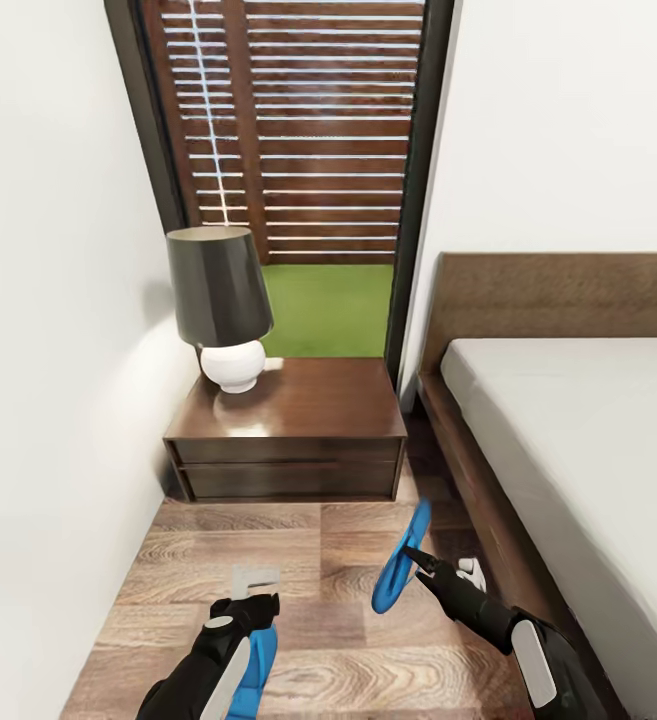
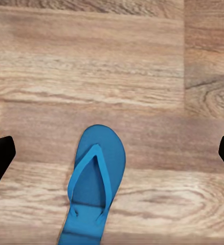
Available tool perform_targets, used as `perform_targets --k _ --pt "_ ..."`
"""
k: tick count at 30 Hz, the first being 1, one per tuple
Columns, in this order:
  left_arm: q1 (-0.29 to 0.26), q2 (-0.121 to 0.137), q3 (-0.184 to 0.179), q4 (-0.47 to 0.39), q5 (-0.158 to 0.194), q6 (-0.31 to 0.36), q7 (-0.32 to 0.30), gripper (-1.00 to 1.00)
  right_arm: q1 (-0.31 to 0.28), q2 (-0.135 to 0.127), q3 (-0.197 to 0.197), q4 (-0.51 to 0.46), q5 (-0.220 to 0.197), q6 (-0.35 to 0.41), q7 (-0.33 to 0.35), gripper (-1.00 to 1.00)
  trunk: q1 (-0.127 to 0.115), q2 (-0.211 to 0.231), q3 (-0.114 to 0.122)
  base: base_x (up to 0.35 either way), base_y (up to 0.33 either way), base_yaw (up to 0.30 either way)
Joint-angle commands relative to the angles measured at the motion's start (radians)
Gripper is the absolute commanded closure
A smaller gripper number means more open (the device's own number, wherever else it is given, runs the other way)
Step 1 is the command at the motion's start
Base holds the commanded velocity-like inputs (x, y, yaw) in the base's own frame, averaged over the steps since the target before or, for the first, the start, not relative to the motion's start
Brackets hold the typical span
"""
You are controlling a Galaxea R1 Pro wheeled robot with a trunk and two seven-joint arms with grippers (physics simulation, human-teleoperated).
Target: In the bedroom, move the book from the bed onto either nightstand, and place the two sandals side by side next to the bed.
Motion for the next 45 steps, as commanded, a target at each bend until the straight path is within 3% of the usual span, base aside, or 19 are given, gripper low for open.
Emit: perform_targets --k 1,13,18,20,36,45 --pt "0.0 0.001 -0.004 -0.001 0.011 0.003 0.009 -1.0 -0.001 0.001 -0.004 0.0 -0.003 0.007 0.003 1.0 0.0 -0.001 -0.005 0.0 0.0 0.0" --pt "-0.001 0.002 -0.001 -0.003 0.01 0.016 0.01 -1.0 -0.001 0.001 -0.004 0.0 -0.003 0.007 0.003 1.0 0.006 -0.003 -0.051 0.0 0.0 0.0" --pt "-0.001 0.008 0.004 -0.06 0.009 0.181 0.01 -1.0 -0.001 0.001 -0.004 0.0 -0.003 0.007 0.003 1.0 0.008 -0.005 -0.071 0.0 0.0 0.0" --pt "-0.001 0.008 0.006 -0.074 0.009 0.201 0.01 -1.0 -0.001 0.001 -0.004 0.0 -0.003 0.007 0.003 1.0 0.009 -0.005 -0.078 0.0 0.0 0.0" --pt "-0.001 0.01 0.008 -0.083 0.008 0.206 0.012 -1.0 -0.001 0.002 -0.004 0.0 -0.003 0.007 0.003 1.0 0.009 -0.005 -0.078 0.0 0.0 0.0" --pt "0.0 0.01 0.008 -0.083 0.008 0.206 0.012 -1.0 -0.001 0.002 -0.003 0.0 -0.003 0.007 0.003 1.0 0.013 -0.007 -0.113 0.0 0.0 0.0"
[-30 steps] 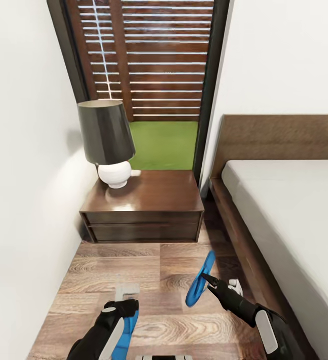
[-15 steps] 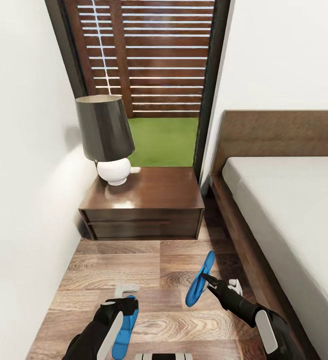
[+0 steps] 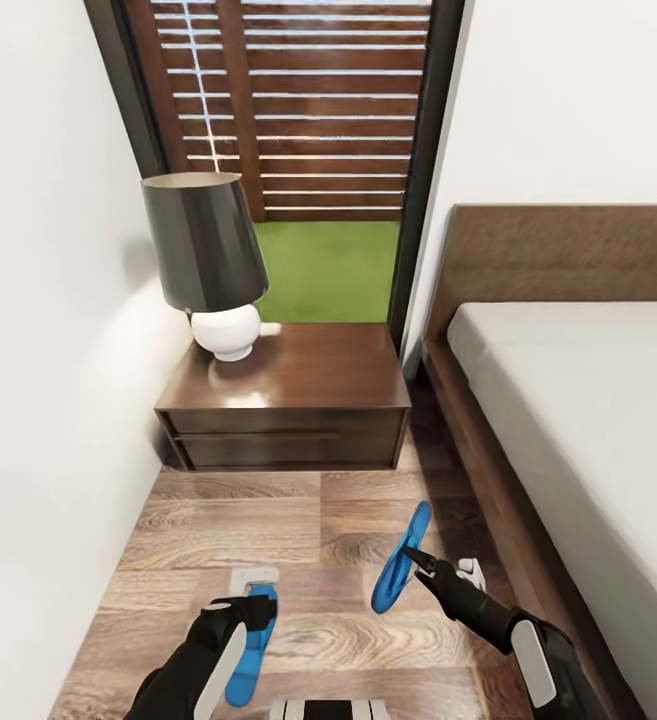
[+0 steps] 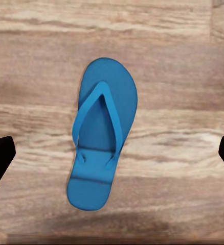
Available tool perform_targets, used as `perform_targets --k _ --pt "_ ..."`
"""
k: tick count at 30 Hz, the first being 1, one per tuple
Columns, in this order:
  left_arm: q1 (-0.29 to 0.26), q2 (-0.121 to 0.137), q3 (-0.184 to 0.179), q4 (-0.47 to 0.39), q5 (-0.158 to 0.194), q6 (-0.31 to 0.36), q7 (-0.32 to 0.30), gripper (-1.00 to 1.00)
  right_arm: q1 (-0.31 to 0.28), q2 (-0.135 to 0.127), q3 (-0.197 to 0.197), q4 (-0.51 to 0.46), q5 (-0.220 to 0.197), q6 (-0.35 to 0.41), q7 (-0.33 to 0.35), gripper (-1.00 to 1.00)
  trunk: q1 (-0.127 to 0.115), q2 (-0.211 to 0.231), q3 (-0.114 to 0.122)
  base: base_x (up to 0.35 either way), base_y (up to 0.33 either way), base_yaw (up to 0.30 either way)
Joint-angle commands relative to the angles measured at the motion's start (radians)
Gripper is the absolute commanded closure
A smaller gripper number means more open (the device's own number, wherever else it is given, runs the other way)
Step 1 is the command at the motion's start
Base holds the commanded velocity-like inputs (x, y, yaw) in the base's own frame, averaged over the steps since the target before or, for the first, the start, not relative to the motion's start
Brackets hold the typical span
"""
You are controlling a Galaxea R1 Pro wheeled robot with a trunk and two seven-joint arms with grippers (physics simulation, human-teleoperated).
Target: In the bedroom, move the book from the bed onto either nightstand, and place the two sandals side by side next to the bed.
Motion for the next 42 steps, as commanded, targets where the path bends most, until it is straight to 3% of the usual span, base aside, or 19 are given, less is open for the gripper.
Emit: perform_targets --k 1,15,17,20,23,32,42 --pt "-0.001 0.001 -0.003 -0.001 0.01 0.003 0.009 -1.0 -0.001 0.001 -0.004 -0.001 -0.003 0.007 0.003 1.0 0.0 -0.001 -0.005 0.0 0.0 0.0" --pt "0.0 -0.001 -0.001 -0.037 0.011 0.006 0.011 -1.0 -0.001 -0.002 -0.007 -0.004 -0.008 0.014 0.009 1.0 0.0 -0.001 -0.005 0.0 0.0 0.0" --pt "0.0 -0.001 -0.001 -0.037 0.012 0.006 0.011 -1.0 -0.001 -0.002 -0.007 -0.004 -0.032 0.014 0.009 1.0 0.0 -0.001 -0.005 0.0 0.0 0.0" --pt "0.0 -0.001 -0.001 -0.037 0.012 0.006 0.011 -1.0 -0.001 -0.002 -0.007 -0.002 -0.107 0.014 0.009 1.0 0.0 -0.001 -0.005 0.0 0.0 0.0" --pt "0.012 -0.001 0.014 -0.043 0.017 0.002 -0.006 -1.0 -0.007 0.011 0.01 -0.02 -0.132 0.031 0.026 1.0 0.0 -0.001 -0.005 0.0 0.0 0.0" --pt "0.033 -0.003 0.014 -0.044 0.026 0.002 -0.006 -1.0 -0.007 0.01 0.061 -0.058 -0.135 0.031 0.076 1.0 0.0 -0.001 -0.005 0.0 0.0 0.0" --pt "0.034 -0.003 0.015 -0.046 0.026 0.0 -0.006 -1.0 -0.007 0.01 0.092 -0.058 -0.135 0.031 0.076 1.0 0.0 -0.001 -0.005 0.0 0.0 0.0"
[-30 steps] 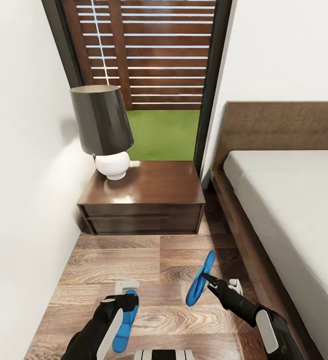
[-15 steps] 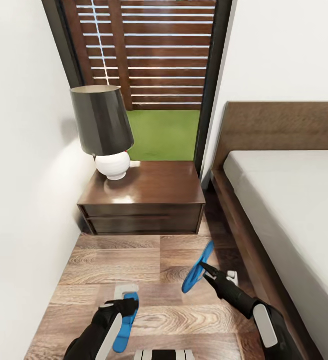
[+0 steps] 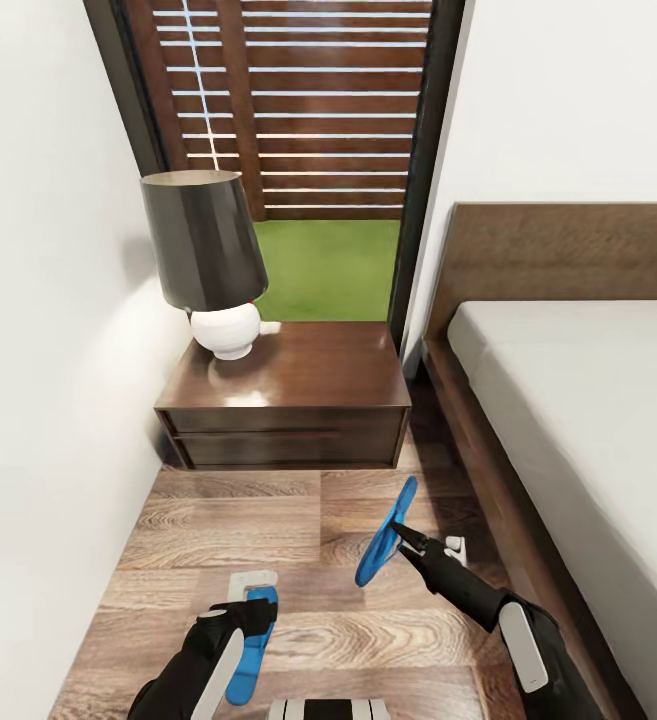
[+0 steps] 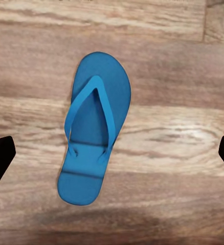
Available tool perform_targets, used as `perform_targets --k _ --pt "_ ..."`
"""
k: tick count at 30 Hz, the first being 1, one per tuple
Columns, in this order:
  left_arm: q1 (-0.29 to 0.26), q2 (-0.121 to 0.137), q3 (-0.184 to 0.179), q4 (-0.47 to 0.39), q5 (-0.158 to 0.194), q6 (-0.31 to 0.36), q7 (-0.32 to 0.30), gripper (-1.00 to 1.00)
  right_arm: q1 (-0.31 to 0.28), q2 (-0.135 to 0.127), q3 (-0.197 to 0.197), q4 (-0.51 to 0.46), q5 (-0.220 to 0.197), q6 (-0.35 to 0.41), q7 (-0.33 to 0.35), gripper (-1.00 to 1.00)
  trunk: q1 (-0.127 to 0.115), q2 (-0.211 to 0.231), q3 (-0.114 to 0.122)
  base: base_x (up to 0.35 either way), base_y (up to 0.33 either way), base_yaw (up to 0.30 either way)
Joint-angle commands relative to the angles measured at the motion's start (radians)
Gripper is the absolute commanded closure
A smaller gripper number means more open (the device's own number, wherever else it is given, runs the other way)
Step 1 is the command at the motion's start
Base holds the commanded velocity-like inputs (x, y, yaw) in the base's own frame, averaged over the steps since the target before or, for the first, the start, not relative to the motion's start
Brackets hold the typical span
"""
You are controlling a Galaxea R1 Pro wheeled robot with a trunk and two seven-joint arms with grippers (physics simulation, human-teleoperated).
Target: In the bedroom, move the book from the bed onto either nightstand, and place the two sandals side by side next to the bed.
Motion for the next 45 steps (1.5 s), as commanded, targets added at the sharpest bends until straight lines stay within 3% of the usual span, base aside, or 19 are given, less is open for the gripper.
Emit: perform_targets --k 1,39,45 --pt "0.0 0.001 -0.003 -0.001 0.011 0.003 0.009 -1.0 -0.001 0.001 0.002 0.0 -0.001 0.006 0.002 1.0 0.0 0.0 -0.001 0.0 0.0 0.0" --pt "0.0 0.001 -0.002 -0.001 0.01 -0.007 0.004 -1.0 -0.001 0.002 0.008 0.001 -0.001 0.006 0.002 1.0 0.0 0.0 -0.001 0.0 0.014 0.0" --pt "0.0 0.002 -0.005 -0.001 0.004 -0.202 0.001 -1.0 -0.001 0.002 0.008 0.001 -0.001 0.006 0.002 1.0 0.0 0.0 -0.001 0.0 0.0 0.0"
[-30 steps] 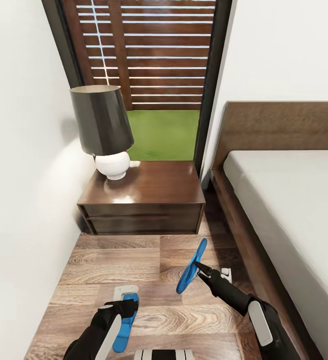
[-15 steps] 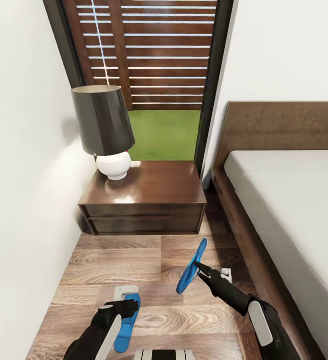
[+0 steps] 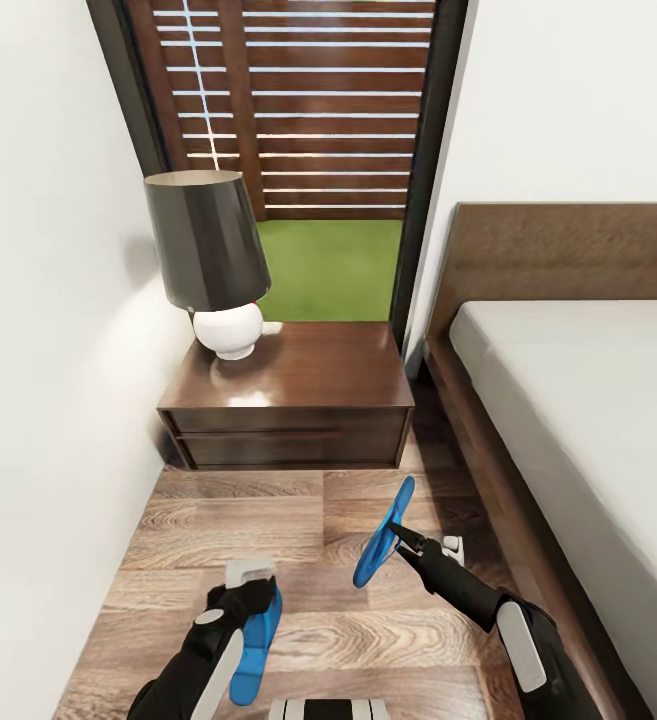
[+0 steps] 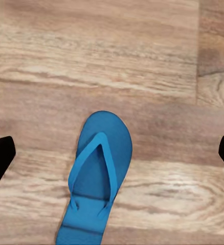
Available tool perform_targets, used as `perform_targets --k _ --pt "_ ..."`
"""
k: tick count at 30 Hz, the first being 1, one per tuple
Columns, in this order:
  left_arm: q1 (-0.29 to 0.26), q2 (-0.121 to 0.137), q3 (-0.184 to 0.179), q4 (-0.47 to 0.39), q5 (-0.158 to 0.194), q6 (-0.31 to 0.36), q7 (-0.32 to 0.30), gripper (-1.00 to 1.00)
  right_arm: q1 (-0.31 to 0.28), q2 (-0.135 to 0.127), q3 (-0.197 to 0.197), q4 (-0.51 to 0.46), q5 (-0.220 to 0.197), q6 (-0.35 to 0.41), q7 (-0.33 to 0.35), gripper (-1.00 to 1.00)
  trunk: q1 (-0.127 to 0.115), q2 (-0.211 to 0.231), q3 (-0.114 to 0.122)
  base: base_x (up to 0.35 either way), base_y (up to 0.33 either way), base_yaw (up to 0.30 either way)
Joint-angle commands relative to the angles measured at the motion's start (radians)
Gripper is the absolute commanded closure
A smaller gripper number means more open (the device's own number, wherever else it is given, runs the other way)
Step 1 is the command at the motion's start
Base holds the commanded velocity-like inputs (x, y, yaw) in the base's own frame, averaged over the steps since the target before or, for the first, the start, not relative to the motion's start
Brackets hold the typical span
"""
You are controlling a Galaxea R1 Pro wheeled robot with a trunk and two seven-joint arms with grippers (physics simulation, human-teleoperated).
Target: In the bedroom, move the book from the bed onto either nightstand, and place the two sandals side by side next to the bed.
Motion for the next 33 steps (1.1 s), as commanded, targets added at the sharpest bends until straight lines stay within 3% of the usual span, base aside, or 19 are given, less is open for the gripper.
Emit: perform_targets --k 1,9,12,14,16,19,20,21,22,24,27,31,32,33 --pt "0.0 0.001 -0.003 -0.002 0.009 -0.005 0.009 -1.0 -0.001 0.001 -0.003 0.0 0.0 0.006 0.002 1.0 0.0 0.0 -0.001 0.0 0.0 0.0" --pt "-0.011 0.005 -0.002 -0.002 0.004 -0.022 0.011 -1.0 -0.001 0.001 -0.003 0.0 -0.001 0.006 0.002 1.0 0.0 0.0 -0.001 0.0 0.0 0.0" --pt "-0.014 0.006 -0.003 -0.004 -0.021 -0.022 0.015 -1.0 -0.001 0.001 -0.003 0.0 0.0 0.006 0.002 1.0 0.0 0.0 -0.001 0.0 0.0 0.0" --pt "-0.015 0.005 -0.004 -0.007 -0.163 -0.019 0.019 -1.0 -0.001 0.001 -0.003 0.0 0.0 0.006 0.002 1.0 0.0 0.0 -0.001 0.0 0.0 0.0" --pt "-0.015 0.003 -0.005 -0.017 -0.376 -0.015 0.021 -1.0 -0.001 0.001 -0.003 0.0 0.0 0.006 0.002 1.0 0.0 0.0 -0.001 0.0 0.0 0.0" --pt "-0.016 0.0 -0.007 -0.026 -0.735 -0.014 0.037 -1.0 -0.001 0.001 -0.003 0.0 0.0 0.006 0.002 1.0 0.0 0.0 -0.001 0.0 0.0 0.0" --pt "-0.016 0.0 -0.007 -0.027 -0.784 -0.015 0.046 -1.0 -0.001 0.001 -0.003 0.0 0.0 0.006 0.002 1.0 0.0 0.0 -0.001 0.0 0.0 0.0" --pt "-0.016 -0.001 -0.006 -0.038 -0.887 -0.016 0.103 -1.0 -0.001 0.001 -0.003 0.0 0.0 0.006 0.002 1.0 0.0 0.0 -0.001 0.0 0.0 0.0" --pt "-0.016 -0.002 -0.006 -0.051 -0.926 -0.018 0.167 -1.0 -0.001 0.001 -0.003 0.0 0.0 0.006 0.002 1.0 0.0 0.0 -0.001 0.0 0.0 0.0" --pt "-0.016 0.001 -0.006 -0.064 -0.969 -0.03 0.309 -1.0 -0.001 0.001 -0.003 0.0 0.0 0.006 0.002 1.0 0.0 0.0 -0.001 0.0 0.0 0.0" --pt "-0.016 0.005 -0.003 -0.067 -0.993 -0.058 0.463 -1.0 -0.001 0.001 -0.003 0.0 0.0 0.006 0.002 1.0 0.0 0.0 -0.001 0.0 0.0 0.0" --pt "-0.016 0.029 0.003 -0.068 -1.0 -0.068 0.536 -1.0 -0.001 0.001 -0.003 0.0 0.0 0.006 0.002 1.0 0.0 0.0 -0.001 0.0 0.0 0.0" --pt "-0.016 0.046 0.006 -0.068 -1.001 -0.07 0.546 -1.0 -0.001 0.001 -0.003 0.0 0.0 0.006 0.002 1.0 0.0 0.0 -0.001 0.0 0.0 0.0" --pt "-0.016 0.09 0.008 -0.068 -1.003 -0.072 0.558 -1.0 -0.001 0.001 -0.003 0.0 0.0 0.006 0.002 1.0 0.0 0.0 -0.001 0.0 0.0 0.0"
